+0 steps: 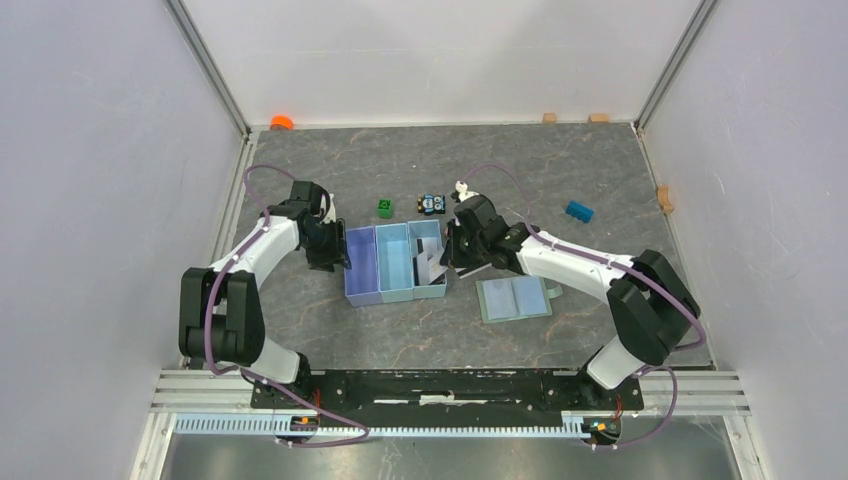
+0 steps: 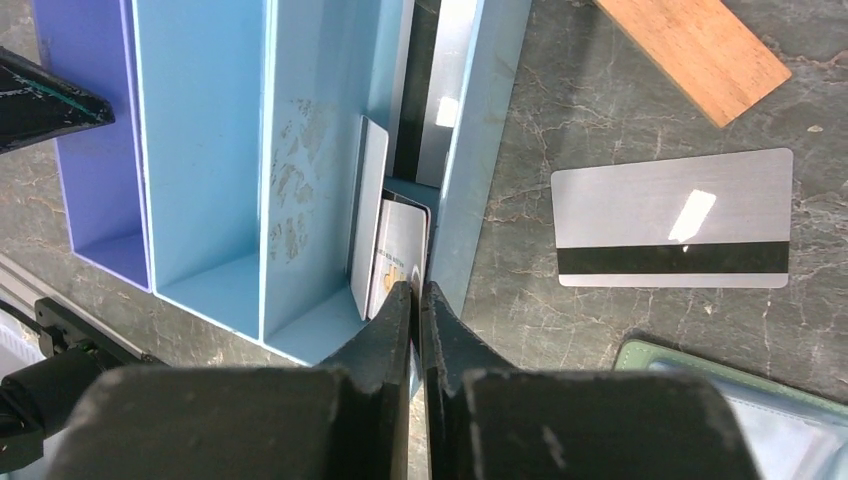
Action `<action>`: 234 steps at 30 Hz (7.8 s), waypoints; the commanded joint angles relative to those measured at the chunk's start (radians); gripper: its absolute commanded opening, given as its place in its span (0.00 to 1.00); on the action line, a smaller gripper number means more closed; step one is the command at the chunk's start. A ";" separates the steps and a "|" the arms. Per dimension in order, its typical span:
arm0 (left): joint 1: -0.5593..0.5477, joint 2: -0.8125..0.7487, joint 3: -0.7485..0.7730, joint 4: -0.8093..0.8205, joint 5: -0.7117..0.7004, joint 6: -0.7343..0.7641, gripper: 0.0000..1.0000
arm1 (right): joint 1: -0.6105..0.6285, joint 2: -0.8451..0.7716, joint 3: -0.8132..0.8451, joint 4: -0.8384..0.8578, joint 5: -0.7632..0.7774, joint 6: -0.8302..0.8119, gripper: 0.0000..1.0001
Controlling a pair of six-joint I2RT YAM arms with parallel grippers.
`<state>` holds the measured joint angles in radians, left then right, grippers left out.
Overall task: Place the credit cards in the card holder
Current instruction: Pick up the credit card from the storage box, then place the credit card in the storage box, then insert the credit card into the card holder.
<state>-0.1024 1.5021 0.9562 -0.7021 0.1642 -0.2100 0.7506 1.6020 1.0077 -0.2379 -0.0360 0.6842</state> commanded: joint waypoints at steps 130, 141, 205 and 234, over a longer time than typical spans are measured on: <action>-0.160 -0.383 -0.250 1.066 1.035 -0.511 0.11 | -0.250 -0.297 0.020 0.450 -0.836 0.065 0.00; -0.158 -0.394 -0.245 0.957 0.989 -0.420 0.02 | -0.315 -0.321 0.018 0.386 -0.820 0.013 0.00; -0.640 -0.195 0.058 0.449 0.435 -0.111 0.82 | -0.359 -0.458 0.028 -0.351 -0.593 -0.597 0.00; -0.753 -0.295 -0.219 1.034 0.475 -0.388 0.02 | -0.348 -0.573 -0.128 -0.105 -0.796 -0.420 0.71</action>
<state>-0.8417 1.2778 0.8112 -0.0051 0.7162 -0.4057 0.4194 1.0798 0.9501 -0.5220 -0.8772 0.1261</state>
